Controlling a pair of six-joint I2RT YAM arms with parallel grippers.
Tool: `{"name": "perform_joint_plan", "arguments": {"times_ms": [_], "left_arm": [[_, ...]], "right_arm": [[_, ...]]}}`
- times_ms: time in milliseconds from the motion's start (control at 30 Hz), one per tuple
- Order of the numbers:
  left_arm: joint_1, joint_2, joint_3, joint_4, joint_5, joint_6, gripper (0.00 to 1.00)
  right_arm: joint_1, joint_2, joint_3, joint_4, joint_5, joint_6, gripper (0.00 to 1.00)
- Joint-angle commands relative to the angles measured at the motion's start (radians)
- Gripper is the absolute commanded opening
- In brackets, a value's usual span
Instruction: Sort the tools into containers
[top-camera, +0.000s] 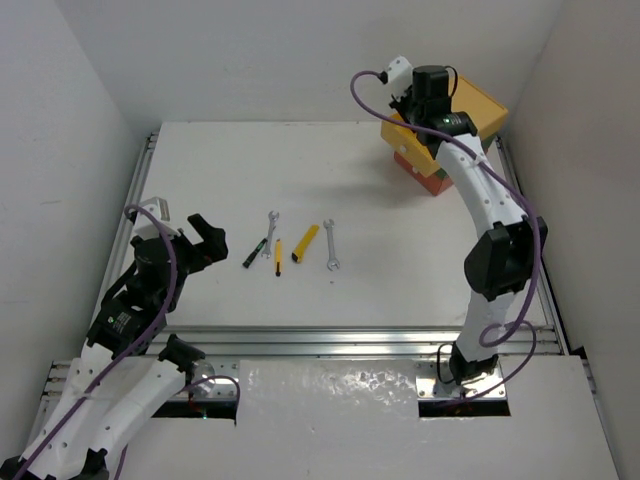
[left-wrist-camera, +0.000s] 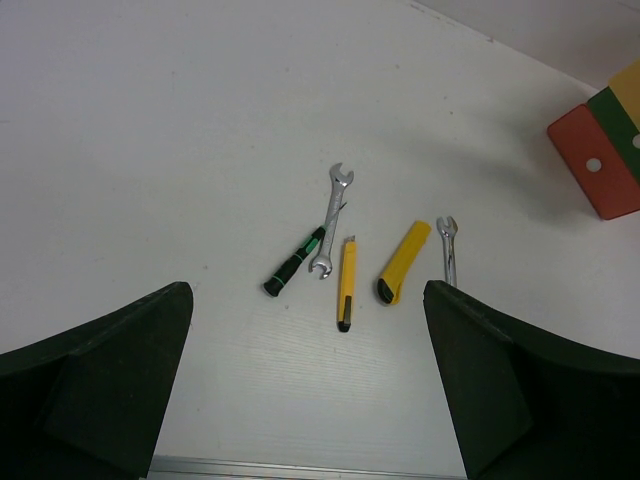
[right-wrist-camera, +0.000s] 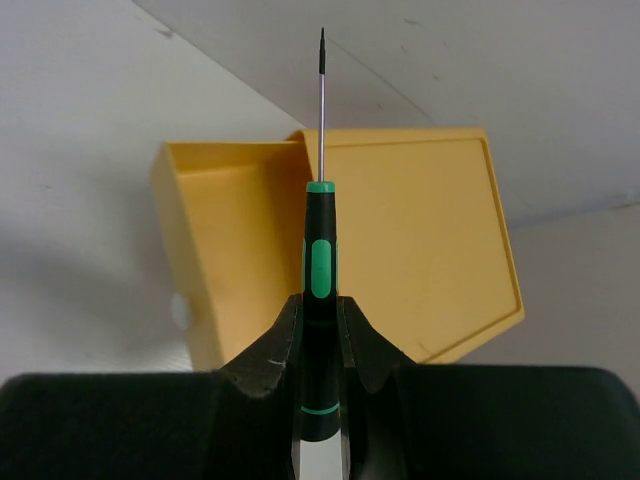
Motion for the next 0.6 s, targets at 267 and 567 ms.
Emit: {"name": "perform_joint_plan", "arguments": {"times_ms": [267,567], "left_arm": [[-0.001,0.072,0.019,0.043,0.033,0.016,1.00],[-0.001,0.466,0.110,0.114,0.280,0.085,1.00]], "right_arm": [[-0.038,0.057,0.114,-0.078,-0.057,0.050,0.53],[0.008,-0.171,0.041,-0.224,-0.314,0.447,0.90]]}}
